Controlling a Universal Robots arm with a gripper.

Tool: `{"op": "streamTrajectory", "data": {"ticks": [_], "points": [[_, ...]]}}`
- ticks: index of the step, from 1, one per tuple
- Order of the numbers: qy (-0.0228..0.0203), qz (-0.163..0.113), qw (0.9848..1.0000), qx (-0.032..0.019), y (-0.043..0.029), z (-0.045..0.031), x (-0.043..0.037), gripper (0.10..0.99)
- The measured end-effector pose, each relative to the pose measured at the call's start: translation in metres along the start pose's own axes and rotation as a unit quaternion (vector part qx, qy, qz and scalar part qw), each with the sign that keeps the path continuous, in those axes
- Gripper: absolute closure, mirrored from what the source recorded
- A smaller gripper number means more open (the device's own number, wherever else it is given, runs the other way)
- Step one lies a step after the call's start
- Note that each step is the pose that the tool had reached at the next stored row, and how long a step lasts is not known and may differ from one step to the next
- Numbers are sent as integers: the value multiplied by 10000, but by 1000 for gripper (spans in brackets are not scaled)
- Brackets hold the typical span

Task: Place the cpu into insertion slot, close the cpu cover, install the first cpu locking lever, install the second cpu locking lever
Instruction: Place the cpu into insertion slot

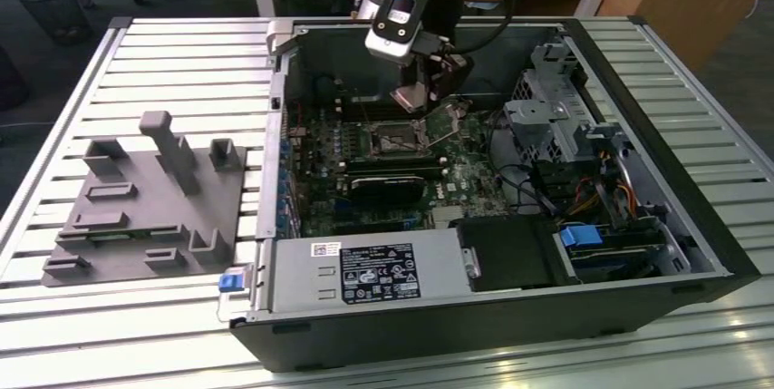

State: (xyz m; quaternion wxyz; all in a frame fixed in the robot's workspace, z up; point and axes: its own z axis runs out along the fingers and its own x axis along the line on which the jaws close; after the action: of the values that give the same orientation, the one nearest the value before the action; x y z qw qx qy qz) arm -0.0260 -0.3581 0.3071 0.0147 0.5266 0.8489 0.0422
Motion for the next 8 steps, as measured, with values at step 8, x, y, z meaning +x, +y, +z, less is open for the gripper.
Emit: {"op": "streamTrajectory", "data": {"ticks": [8], "points": [[0,0,10000,0,-3,32,-1,549]]}}
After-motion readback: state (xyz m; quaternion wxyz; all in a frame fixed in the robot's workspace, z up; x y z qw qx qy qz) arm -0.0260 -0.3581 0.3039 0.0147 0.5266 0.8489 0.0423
